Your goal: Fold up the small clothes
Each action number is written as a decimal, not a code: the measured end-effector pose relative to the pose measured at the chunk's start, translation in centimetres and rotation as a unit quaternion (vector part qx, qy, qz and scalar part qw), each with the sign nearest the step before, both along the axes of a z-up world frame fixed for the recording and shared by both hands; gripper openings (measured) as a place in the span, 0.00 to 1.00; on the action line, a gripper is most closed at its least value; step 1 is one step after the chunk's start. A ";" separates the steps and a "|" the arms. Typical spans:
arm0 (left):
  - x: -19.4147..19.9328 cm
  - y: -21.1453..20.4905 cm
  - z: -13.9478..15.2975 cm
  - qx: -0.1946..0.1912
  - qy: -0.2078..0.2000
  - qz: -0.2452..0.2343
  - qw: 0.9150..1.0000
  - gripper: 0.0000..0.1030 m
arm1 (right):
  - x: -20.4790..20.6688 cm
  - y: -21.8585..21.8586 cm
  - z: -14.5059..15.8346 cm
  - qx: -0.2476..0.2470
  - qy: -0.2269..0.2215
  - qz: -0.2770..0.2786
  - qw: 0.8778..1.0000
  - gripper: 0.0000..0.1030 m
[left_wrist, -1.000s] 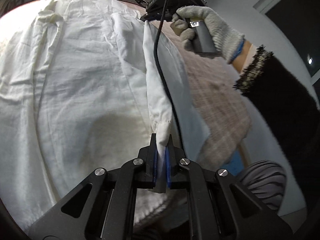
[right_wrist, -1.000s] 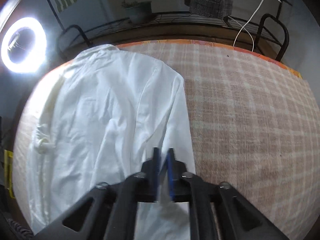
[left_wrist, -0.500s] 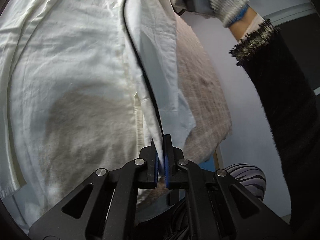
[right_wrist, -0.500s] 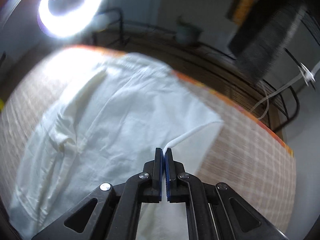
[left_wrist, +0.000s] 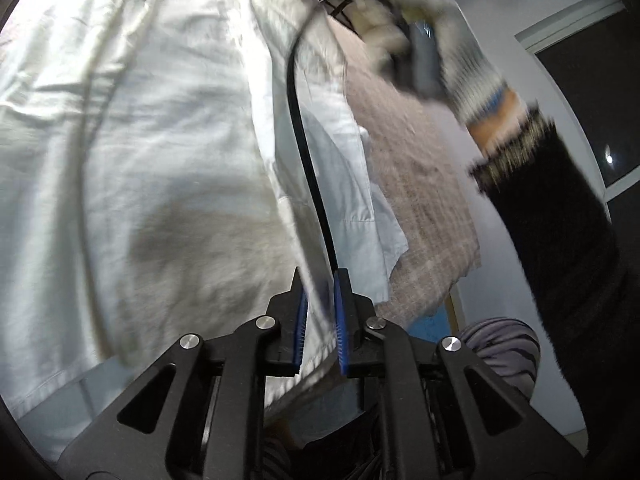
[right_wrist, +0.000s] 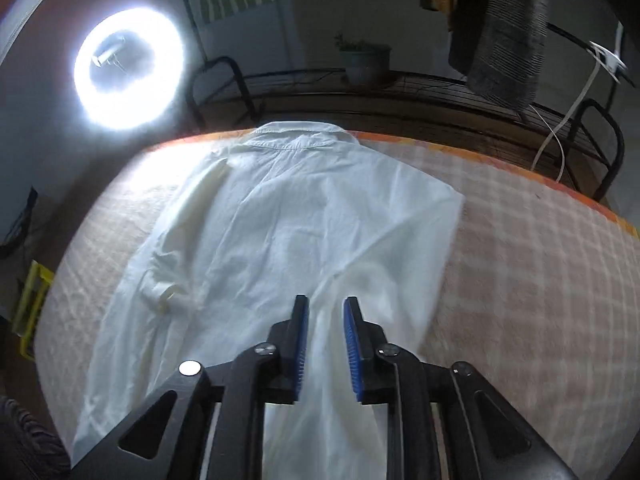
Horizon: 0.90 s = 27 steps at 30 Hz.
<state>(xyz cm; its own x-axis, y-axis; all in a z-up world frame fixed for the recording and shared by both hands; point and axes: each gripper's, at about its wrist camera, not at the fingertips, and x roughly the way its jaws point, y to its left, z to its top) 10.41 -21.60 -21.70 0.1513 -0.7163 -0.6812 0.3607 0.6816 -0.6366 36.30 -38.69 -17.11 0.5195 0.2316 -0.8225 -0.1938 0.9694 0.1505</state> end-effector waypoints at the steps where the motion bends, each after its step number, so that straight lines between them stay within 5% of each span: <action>1: -0.2 0.5 0.3 0.001 -0.006 0.000 1.000 0.09 | -1.1 0.0 -0.2 0.001 0.005 0.003 1.000 0.09; 8: -1.6 2.5 0.8 0.022 -0.028 0.008 0.999 0.09 | -5.2 2.5 -4.8 -0.013 0.046 0.028 0.998 0.09; 11: -2.1 3.5 1.1 0.031 -0.037 0.017 0.999 0.10 | -6.0 3.8 -5.8 0.018 0.053 0.050 0.997 0.09; 13: -2.6 4.0 1.2 0.040 -0.048 0.017 0.998 0.10 | -7.0 4.1 -5.0 0.042 0.052 0.068 0.995 0.09; 16: -3.6 4.4 1.8 0.058 -0.072 0.009 0.996 0.10 | -9.2 2.9 -2.7 0.055 0.024 0.062 0.996 0.22; 21: -4.5 5.8 3.5 0.054 -0.113 -0.003 0.992 0.23 | -13.9 -1.8 1.3 0.109 -0.036 0.023 0.993 0.28; 27: -6.5 5.2 6.2 0.005 -0.139 -0.065 0.988 0.23 | -18.6 -8.2 3.9 0.039 -0.098 -0.075 0.992 0.32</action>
